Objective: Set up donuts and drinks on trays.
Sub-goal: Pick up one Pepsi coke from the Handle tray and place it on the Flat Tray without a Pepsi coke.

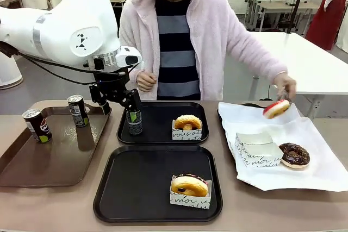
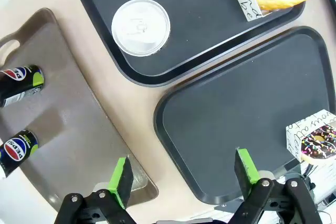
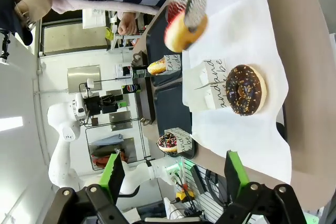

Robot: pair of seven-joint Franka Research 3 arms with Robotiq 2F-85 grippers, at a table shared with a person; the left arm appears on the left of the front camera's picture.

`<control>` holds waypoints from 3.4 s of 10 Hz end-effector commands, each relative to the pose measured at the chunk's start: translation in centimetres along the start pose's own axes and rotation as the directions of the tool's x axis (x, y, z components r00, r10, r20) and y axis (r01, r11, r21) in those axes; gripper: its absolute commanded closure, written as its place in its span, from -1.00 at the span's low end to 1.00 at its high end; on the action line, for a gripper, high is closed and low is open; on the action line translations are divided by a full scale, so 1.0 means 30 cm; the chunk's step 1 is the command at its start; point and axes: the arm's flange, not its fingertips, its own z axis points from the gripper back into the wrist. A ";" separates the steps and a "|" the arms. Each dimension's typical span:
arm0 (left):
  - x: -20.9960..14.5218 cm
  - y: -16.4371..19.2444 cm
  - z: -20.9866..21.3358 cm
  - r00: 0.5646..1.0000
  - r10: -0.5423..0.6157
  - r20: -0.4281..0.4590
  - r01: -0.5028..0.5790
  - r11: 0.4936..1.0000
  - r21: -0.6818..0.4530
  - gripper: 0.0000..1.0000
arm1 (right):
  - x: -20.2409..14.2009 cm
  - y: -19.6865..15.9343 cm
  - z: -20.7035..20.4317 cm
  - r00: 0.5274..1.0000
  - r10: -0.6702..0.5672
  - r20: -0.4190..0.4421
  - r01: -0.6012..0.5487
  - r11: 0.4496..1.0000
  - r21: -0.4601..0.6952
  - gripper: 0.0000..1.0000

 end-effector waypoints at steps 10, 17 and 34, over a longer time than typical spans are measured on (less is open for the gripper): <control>-0.184 0.689 0.271 0.918 0.383 0.107 -0.395 0.906 0.151 -1.00 | -0.001 -0.002 -0.003 1.000 0.009 0.005 -0.010 1.000 0.018 -1.00; -0.226 0.960 0.239 0.872 0.488 0.048 -0.490 0.871 0.041 -1.00 | -0.001 -0.002 -0.003 1.000 0.009 0.005 -0.010 1.000 0.018 -1.00; -0.241 1.069 -0.053 0.923 0.385 0.017 -0.384 0.922 -0.048 -1.00 | -0.001 -0.002 -0.003 1.000 0.009 0.005 -0.010 1.000 0.018 -1.00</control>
